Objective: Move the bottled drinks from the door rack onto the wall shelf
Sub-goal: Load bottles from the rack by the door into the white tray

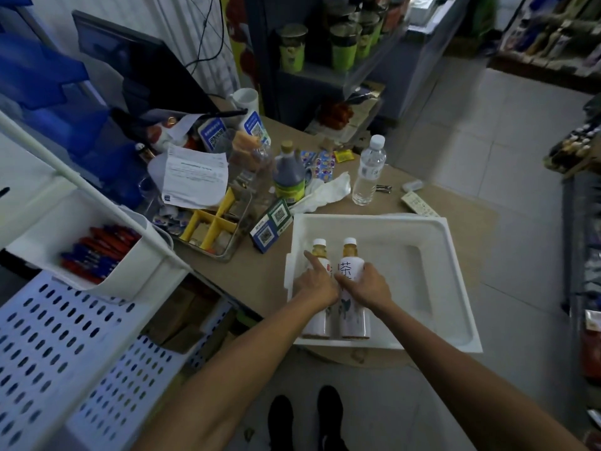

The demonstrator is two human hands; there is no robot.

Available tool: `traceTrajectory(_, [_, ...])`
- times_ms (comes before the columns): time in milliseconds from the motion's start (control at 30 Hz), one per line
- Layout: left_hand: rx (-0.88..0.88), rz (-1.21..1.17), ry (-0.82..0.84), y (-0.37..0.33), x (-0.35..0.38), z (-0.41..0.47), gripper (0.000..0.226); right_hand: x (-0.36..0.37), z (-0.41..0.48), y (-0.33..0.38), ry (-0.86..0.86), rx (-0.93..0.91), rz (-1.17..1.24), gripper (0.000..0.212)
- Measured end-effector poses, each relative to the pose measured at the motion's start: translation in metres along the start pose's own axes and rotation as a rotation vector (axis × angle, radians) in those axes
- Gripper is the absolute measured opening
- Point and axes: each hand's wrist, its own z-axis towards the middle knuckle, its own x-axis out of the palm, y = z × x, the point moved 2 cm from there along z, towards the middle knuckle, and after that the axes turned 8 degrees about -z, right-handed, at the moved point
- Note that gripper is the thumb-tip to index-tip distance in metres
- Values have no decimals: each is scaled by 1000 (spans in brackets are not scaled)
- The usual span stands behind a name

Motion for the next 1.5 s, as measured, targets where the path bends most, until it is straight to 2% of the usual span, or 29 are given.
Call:
traceTrajectory(267, [-30,55,9,9,11,7,95,16,6,-6,58,6,-13,70])
traceTrajectory(433, [26,152,-27,3,-2,9,68,25,6,-3,76,10,-5,71])
traceTrajectory(567, [176,310,-156,6,-16,7,55,25,7,0,65,-36,-53,63])
traceTrajectory(667, [264,382,-339,18,-31,7,61,25,6,1,81,-33,-68,58])
traceTrajectory(733, [180,279,-354,33,-41,8,67,25,5,3,91,-16,-68,59])
traceTrajectory(800, [113,108,-303,44,-45,8,56,25,5,5,115,-2,-73,60])
traceTrajectory(867, [132,86,-265,47,-42,7,41,24,4,8,137,9,-85,60])
traceTrajectory(1067, [187,77,-290,43,-51,12,26,15,-4,16,171,-13,-163,49])
traceTrajectory(1300, [282,40,-264,48,-60,-1,48,-14,-18,40,98,-203,-291,35])
traceTrajectory(1500, [271,137,-304,59,-73,-28,45,-27,-36,80,56,-418,-385,36])
